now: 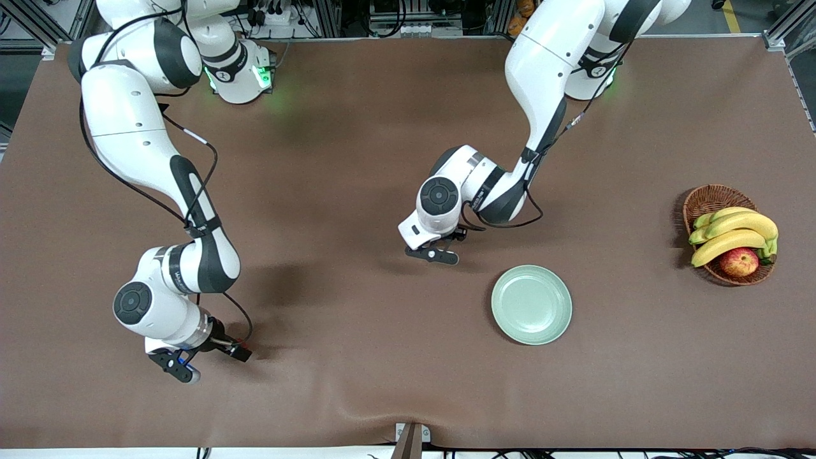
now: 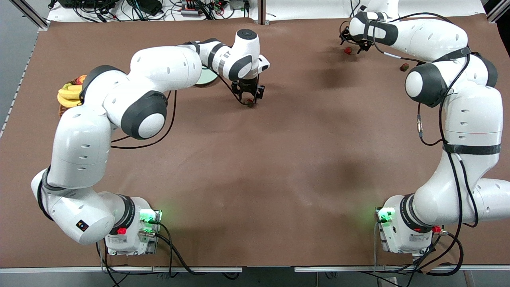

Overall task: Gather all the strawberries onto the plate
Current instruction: 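Grasp the mid-table strawberry with the left gripper while the right gripper returns, then drop the strawberry onto the plate with the left gripper while the right grasps another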

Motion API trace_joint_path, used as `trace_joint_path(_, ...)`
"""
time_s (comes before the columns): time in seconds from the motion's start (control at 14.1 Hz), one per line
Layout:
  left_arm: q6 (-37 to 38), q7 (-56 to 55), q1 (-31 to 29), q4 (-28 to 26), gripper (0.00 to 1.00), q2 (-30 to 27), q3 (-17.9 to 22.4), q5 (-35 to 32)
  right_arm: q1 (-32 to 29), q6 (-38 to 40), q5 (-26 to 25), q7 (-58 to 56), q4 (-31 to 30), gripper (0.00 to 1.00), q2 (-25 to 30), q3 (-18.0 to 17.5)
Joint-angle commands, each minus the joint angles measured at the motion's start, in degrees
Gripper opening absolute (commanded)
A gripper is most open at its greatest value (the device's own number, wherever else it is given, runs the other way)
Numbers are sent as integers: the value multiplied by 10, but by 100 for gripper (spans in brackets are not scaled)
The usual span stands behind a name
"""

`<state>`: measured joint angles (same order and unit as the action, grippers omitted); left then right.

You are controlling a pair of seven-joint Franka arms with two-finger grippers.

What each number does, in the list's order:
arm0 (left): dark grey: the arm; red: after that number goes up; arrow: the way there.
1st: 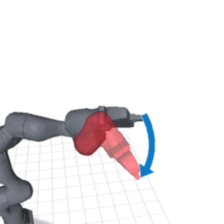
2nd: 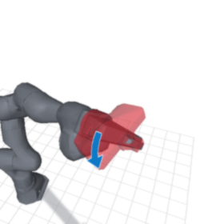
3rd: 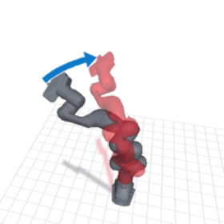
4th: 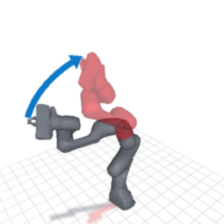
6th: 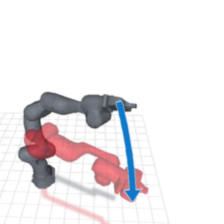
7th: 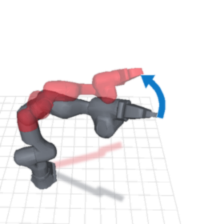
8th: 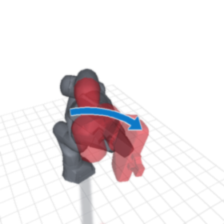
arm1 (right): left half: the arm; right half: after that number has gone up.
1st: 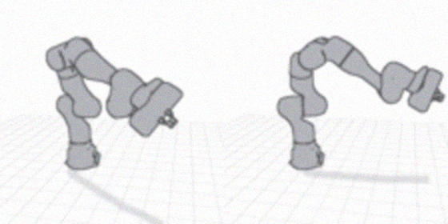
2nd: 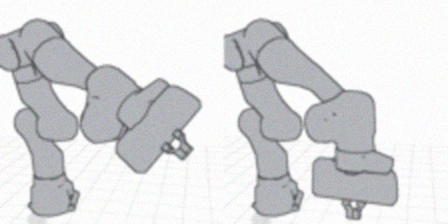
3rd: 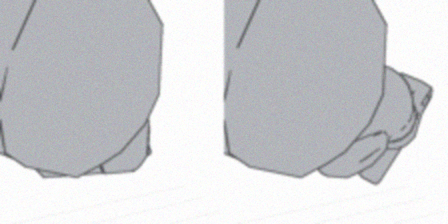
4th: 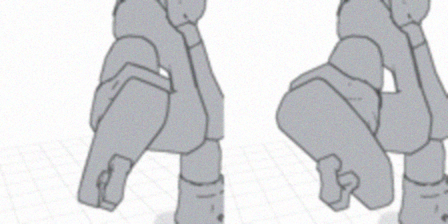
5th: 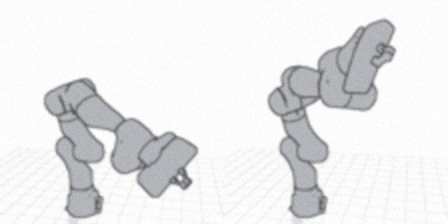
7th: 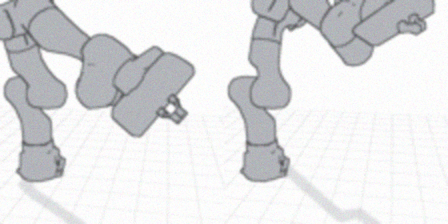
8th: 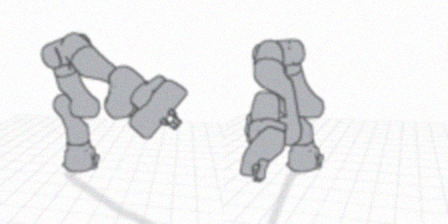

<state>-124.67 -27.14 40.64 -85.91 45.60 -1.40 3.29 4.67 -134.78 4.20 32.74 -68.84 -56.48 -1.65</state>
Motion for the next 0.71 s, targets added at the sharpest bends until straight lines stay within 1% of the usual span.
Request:
trace_joint_path(0.0,7,-13,6,-5,72,-3,2,-15,2,-10,6,28,12,100,-12,-1)
trace_joint_path(0.07,7,-13,5,-6,71,-3,2,-16,5,-15,5,35,12,100,-13,-1)
trace_joint_path(0.14,7,-13,6,-7,68,-3,2,-16,8,-19,3,37,12,100,-14,0)
trace_joint_path(0.36,8,-11,5,-14,52,-8,3,-17,8,-19,2,36,11,100,-14,0)
trace_joint_path(0.43,8,-10,5,-15,46,-8,3,-20,8,-19,1,36,10,93,-14,0)
trace_joint_path(0.5,8,-12,6,-12,45,-7,3,-21,8,-19,1,36,10,87,-14,0)
trace_joint_path(0.64,8,-11,5,-8,45,-7,3,-21,8,-19,1,36,8,79,-14,0)
